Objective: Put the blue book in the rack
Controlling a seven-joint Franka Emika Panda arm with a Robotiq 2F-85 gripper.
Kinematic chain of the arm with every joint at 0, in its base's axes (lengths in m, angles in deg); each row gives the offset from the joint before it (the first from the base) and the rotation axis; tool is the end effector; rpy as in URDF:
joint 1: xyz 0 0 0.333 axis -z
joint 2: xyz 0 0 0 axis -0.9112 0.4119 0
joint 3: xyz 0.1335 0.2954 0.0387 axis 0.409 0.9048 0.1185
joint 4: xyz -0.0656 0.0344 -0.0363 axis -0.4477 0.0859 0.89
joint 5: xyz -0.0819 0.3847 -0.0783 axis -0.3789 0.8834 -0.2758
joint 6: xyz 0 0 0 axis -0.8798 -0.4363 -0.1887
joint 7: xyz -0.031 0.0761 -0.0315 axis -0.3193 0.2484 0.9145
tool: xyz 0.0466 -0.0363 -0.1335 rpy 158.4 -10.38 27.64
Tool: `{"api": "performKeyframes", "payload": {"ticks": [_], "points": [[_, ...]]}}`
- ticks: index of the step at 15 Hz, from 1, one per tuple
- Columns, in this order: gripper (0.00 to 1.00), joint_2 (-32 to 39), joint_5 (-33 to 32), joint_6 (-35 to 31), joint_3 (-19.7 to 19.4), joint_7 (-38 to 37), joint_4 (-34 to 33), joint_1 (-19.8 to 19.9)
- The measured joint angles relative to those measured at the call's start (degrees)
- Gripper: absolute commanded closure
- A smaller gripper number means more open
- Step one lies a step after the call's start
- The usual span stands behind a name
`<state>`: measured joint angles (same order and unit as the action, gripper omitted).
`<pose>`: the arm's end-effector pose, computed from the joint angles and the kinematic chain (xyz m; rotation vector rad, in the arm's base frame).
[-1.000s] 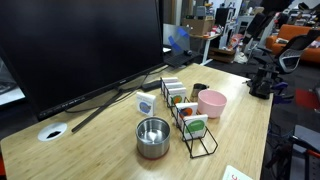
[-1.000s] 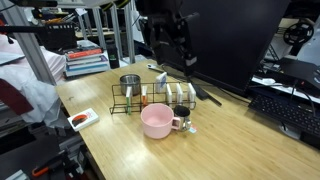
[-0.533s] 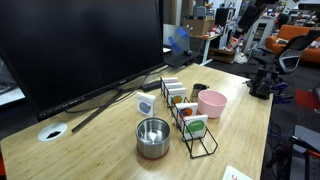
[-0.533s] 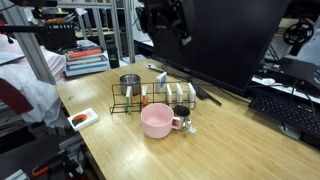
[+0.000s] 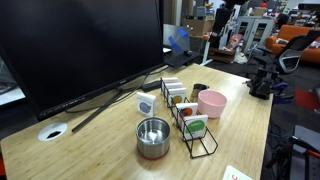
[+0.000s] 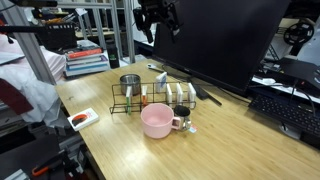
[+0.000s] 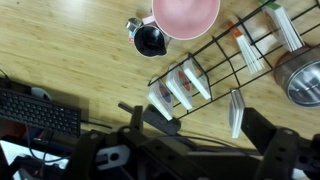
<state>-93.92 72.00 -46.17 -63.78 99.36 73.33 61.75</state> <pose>0.5356 0.0294 0.4635 2.9535 0.4799 0.4156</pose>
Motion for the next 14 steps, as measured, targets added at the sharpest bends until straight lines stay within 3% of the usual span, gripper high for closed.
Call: {"api": "performKeyframes", "payload": {"ticks": [10,14], "points": [[0.0,1.5,0.0,1.7,0.0,2.6,-1.6,-0.3],[0.0,2.6,-1.5,1.3,2.0,2.6,-3.2,-0.7]]}}
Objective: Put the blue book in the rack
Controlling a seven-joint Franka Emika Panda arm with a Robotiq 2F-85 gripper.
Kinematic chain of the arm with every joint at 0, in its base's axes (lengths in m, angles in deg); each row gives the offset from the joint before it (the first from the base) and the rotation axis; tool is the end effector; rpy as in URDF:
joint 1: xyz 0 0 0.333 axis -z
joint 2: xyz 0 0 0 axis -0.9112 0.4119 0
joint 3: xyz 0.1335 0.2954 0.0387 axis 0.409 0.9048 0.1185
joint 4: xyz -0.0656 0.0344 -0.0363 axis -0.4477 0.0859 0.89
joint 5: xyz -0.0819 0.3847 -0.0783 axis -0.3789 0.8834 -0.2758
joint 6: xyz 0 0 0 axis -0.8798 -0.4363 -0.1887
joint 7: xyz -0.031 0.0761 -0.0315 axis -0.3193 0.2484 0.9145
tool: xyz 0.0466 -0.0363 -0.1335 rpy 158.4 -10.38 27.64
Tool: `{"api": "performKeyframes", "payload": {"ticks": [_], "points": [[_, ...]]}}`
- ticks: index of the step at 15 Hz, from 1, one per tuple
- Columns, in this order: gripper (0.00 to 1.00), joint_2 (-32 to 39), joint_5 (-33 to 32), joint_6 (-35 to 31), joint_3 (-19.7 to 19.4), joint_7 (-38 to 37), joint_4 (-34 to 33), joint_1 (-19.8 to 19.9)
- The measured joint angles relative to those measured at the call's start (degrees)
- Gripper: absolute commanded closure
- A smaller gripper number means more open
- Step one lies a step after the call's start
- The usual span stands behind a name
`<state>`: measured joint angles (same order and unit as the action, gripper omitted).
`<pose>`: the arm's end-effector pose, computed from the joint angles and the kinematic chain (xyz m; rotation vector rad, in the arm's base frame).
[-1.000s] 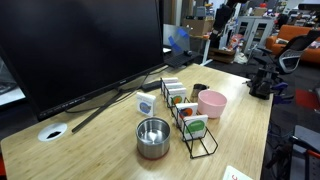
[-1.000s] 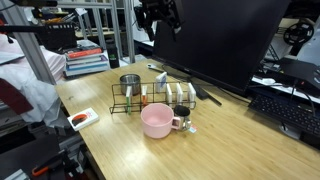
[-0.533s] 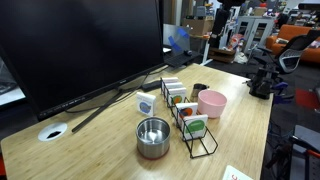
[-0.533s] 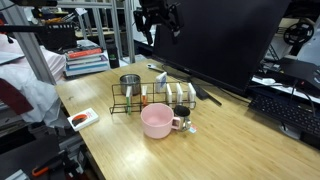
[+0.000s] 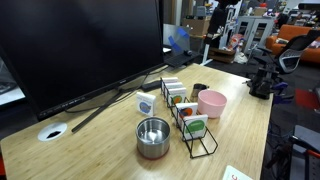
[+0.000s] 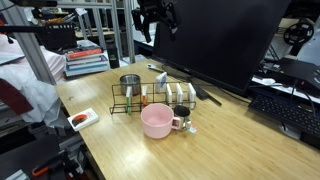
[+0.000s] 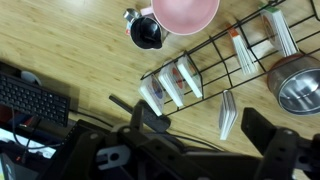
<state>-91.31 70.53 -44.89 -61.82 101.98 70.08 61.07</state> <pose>0.5489 0.0543 0.4654 2.9010 0.6278 0.3925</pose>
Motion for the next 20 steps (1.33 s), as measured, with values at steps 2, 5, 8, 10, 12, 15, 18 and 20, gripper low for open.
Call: {"api": "performKeyframes", "payload": {"ticks": [2,5,8,10,12,15,18,20], "points": [[0.0,2.1,-1.2,0.0,1.4,0.2,-2.9,-0.8],[0.0,8.1,-2.9,0.0,2.9,1.8,-9.3,-1.9],[0.0,16.0,-3.1,0.0,3.8,4.3,-17.0,-2.3],[0.0,21.6,-3.1,0.1,4.2,6.2,-22.2,-2.6],[0.0,26.2,-2.9,0.5,4.9,7.6,-26.4,-2.8],[0.0,27.4,-2.9,0.3,5.0,7.5,-27.2,-2.8],[0.0,26.8,-2.9,0.4,5.0,7.5,-27.2,-2.8],[0.0,26.9,-2.9,0.4,5.0,7.5,-27.1,-2.8]]}}
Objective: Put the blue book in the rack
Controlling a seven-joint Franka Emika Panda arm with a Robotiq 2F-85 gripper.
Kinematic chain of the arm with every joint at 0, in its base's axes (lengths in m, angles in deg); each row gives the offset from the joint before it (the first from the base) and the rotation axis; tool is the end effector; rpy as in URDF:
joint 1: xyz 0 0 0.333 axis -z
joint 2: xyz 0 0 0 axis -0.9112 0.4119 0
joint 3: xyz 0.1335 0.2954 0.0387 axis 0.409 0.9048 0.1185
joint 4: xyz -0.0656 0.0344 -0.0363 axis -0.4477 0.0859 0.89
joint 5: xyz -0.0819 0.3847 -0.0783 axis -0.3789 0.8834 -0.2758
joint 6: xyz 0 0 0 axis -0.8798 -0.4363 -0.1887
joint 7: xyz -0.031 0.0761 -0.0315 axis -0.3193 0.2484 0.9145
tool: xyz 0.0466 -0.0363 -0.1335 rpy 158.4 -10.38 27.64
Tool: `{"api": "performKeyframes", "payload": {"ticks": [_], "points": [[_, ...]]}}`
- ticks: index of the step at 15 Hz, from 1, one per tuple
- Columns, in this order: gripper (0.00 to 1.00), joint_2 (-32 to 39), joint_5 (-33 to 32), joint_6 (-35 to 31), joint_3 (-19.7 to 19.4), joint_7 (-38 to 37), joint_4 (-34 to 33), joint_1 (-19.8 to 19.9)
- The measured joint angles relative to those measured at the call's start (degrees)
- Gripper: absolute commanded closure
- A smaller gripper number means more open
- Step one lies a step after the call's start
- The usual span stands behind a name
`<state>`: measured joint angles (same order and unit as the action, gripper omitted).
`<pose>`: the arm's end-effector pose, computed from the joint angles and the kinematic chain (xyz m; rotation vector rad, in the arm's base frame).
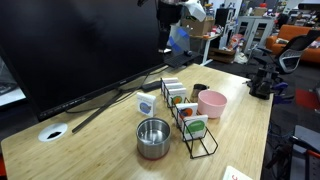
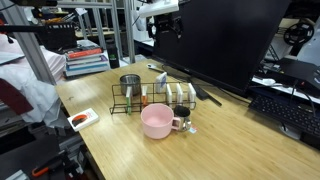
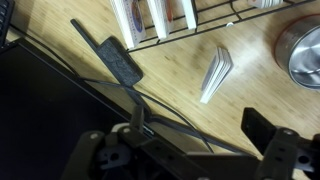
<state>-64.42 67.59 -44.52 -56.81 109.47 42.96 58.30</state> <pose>0.6822 0.1537 0.4159 2.7827 1.0271 0.3941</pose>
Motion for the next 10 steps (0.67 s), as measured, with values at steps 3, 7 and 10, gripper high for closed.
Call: {"api": "performKeyframes", "payload": {"ticks": [3,7,10], "points": [[0.0,0.6,1.3,-0.2,0.5,-0.2,-0.2,0.0],[0.0,4.2,3.2,-1.1,2.3,-0.2,-1.9,-0.6],[0.0,8.5,3.1,-2.1,2.5,-0.8,-4.1,-1.2]]}}
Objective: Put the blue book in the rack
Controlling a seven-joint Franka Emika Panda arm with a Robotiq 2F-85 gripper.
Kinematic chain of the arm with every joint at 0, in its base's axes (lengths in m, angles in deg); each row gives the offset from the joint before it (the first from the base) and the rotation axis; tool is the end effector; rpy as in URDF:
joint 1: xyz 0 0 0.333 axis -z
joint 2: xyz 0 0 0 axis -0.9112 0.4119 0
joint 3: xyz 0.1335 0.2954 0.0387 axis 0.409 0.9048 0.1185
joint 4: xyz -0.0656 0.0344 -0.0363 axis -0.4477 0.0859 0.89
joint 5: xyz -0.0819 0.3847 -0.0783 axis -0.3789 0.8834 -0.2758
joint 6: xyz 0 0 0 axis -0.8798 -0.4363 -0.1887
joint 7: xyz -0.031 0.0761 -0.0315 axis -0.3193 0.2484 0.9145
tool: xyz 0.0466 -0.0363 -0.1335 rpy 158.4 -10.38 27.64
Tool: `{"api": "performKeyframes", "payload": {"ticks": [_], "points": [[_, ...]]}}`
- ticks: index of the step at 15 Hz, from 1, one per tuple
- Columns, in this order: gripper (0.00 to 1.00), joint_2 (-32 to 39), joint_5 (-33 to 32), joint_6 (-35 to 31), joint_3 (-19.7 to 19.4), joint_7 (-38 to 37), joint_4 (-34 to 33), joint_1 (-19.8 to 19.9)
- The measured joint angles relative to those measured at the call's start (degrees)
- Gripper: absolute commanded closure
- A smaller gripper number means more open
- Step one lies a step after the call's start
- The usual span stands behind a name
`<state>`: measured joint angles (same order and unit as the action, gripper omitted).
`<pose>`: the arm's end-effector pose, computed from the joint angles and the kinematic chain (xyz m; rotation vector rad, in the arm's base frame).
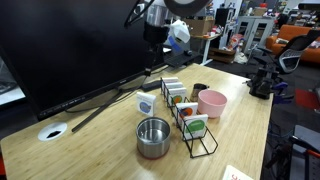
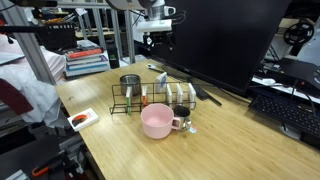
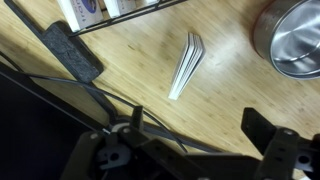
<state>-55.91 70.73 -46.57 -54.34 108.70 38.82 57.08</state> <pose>0.6976 0.2028 0.3528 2.8706 1.0812 0.3625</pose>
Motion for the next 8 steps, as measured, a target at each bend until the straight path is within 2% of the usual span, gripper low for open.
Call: {"api": "performKeyframes", "payload": {"ticks": [8], "points": [[0.0,10.6,3.3,-0.5,0.0,-0.7,-6.6,0.1]]}}
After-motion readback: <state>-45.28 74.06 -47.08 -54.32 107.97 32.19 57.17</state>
